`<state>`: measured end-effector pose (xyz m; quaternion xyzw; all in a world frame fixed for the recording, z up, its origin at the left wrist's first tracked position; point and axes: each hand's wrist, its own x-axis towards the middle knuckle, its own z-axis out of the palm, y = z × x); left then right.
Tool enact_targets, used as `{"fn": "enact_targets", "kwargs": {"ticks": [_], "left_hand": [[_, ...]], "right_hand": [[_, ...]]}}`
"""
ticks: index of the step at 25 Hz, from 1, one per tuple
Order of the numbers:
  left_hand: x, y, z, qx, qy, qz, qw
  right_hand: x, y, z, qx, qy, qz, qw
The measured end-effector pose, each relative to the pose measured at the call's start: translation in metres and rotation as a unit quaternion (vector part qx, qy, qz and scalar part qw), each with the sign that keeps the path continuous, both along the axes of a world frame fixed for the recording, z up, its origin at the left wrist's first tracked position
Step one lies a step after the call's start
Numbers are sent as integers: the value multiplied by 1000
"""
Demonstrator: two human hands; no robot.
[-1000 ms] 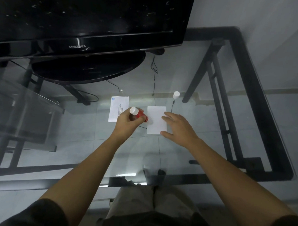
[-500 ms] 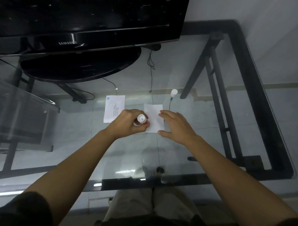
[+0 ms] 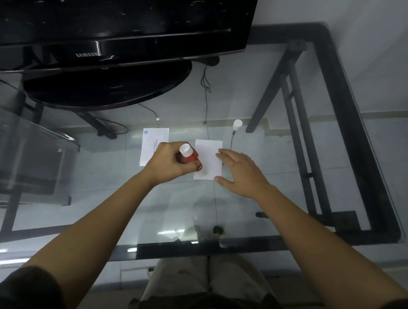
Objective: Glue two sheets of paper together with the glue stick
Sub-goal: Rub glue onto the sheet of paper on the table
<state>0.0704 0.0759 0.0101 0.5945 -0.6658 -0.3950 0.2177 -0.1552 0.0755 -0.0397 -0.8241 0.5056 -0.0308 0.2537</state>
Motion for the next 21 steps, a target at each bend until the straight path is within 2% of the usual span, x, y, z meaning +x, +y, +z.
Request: {"fn": "enact_targets", "kwargs": {"ticks": [2, 7, 16, 21], "left_hand": [[-1, -2, 0, -35, -4, -25, 999], [-6, -6, -4, -62, -39, -166, 983], [-2, -22, -2, -57, -46, -195, 978], [8, -54, 3, -80, -58, -111, 989]], "right_hand": [[-1, 1, -1, -7, 14, 10, 1000], [1, -4, 2, -1, -9, -10, 1000], [4, -5, -2, -26, 37, -4, 999], [4, -5, -2, -28, 53, -1, 998]]}}
